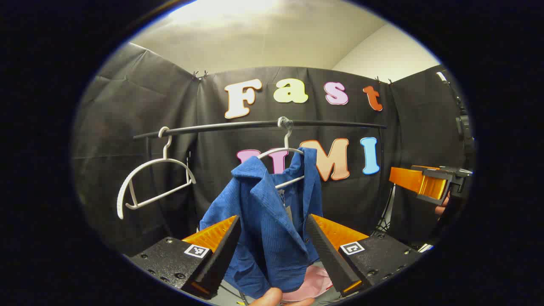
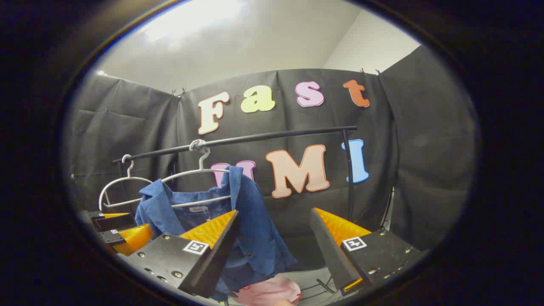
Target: Grasp the clothes on the hanger with both hands and then place them into the laundry hamper below.
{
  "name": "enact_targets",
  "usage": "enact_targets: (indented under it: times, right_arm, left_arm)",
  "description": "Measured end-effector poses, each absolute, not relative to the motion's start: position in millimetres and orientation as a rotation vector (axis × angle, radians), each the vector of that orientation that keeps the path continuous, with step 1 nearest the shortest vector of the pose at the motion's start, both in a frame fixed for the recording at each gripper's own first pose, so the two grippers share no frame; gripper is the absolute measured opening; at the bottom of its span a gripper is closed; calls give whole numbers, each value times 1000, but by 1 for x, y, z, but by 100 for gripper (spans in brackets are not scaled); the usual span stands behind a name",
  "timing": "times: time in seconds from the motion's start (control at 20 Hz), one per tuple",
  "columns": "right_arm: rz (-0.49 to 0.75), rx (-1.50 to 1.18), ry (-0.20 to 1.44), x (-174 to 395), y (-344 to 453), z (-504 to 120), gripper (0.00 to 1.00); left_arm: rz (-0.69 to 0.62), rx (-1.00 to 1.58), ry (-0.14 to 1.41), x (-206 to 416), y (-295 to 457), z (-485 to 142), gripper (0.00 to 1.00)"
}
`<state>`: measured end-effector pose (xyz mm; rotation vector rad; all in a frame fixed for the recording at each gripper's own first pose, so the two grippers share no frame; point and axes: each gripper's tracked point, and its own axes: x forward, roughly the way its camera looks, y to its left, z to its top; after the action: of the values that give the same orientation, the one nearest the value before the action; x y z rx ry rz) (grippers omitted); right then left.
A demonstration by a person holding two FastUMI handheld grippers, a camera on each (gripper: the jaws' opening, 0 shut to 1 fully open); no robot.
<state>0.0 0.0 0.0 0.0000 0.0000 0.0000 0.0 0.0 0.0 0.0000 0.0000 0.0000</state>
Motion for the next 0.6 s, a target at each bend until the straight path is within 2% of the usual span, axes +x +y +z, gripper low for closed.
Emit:
enact_targets:
  times: [0.05, 0.1, 0.2, 0.25, 0.45, 0.5, 0.6]
  right_arm:
    - [-4, -7, 2, -1, -3, -1, 93]
    - [-4, -18, 7, -3, -8, -1, 98]
    - [18, -43, 22, -4, -10, -5, 99]
    - [33, -54, 33, -4, -9, -7, 98]
    - [71, -98, 41, -7, -13, -13, 98]
    - [79, -109, 41, -7, -12, -14, 99]
    - [111, -117, 47, -7, -8, -18, 99]
  left_arm:
    - [5, -8, 1, -2, -1, 1, 96]
    - [12, -10, 5, -4, -2, 2, 96]
    - [27, -5, 10, -5, -6, 2, 100]
    - [36, 0, 13, -7, -8, 3, 96]
    - [54, -8, 19, -11, -18, 6, 96]
    - [62, -4, 25, -12, -18, 4, 99]
    - [71, 6, 31, -14, -21, 3, 99]
